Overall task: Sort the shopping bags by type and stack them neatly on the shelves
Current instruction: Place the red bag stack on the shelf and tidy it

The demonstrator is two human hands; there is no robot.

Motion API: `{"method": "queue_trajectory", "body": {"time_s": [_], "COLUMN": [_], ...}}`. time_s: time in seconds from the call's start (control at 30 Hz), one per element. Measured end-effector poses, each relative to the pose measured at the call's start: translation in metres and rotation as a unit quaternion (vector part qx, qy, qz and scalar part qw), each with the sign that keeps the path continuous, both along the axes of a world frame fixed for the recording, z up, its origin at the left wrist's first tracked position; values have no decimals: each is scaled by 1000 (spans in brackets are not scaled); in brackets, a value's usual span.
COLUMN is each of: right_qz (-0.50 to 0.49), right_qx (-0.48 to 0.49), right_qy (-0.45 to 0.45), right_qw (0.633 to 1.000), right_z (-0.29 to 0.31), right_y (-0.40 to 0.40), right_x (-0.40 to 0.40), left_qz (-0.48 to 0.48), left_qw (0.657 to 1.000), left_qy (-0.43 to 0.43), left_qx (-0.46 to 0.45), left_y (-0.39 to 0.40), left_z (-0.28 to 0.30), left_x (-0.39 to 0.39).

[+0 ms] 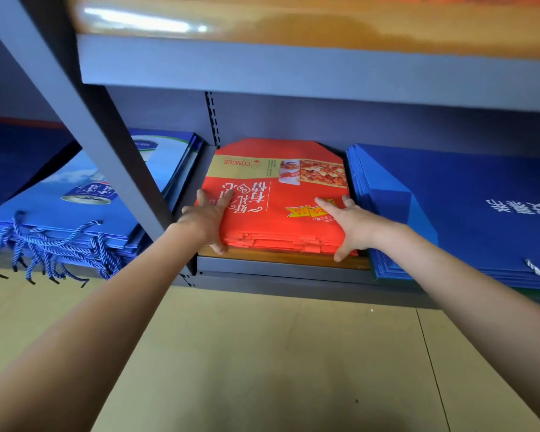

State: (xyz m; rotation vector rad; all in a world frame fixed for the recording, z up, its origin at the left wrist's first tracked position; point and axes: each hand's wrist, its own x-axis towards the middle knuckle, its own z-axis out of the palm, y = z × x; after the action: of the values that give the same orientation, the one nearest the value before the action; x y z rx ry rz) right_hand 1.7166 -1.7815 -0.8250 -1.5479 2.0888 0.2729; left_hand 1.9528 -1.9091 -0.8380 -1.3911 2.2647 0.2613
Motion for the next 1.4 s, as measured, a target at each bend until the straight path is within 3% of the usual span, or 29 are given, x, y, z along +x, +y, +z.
{"method": "queue_trajectory", "body": {"time_s": [0.37, 0.53, 0.7, 0.87, 1.03, 1.17, 1.4], "right_qz": [-3, 70, 59, 30, -10, -55, -30], "right_qx": [16, 61, 10, -37, -96, -112, -114], "right_qy": [-14, 12, -26, -63, -15, -46, -22], "right_qw": [1000, 996, 998, 997, 995, 991, 993], "right_z": [2, 40, 75, 65, 38, 25, 18], "right_y": [3, -1, 6, 15, 25, 29, 27], "right_x": [0, -12, -25, -20, -8, -5, 5], "left_qz": [-1, -44, -85, -151, -140, -132, -129], "left_qw": [1000, 998, 996, 979, 971, 970, 967], "left_qy": [-14, -36, 23, 133, 183, 183, 183], "left_qx": [1, 0, 12, -19, -69, -90, -120], "left_y": [6, 22, 34, 59, 72, 75, 76], "left_z": [6, 33, 49, 36, 17, 6, -6], "left_x": [0, -1, -4, -24, -35, -35, -33]}}
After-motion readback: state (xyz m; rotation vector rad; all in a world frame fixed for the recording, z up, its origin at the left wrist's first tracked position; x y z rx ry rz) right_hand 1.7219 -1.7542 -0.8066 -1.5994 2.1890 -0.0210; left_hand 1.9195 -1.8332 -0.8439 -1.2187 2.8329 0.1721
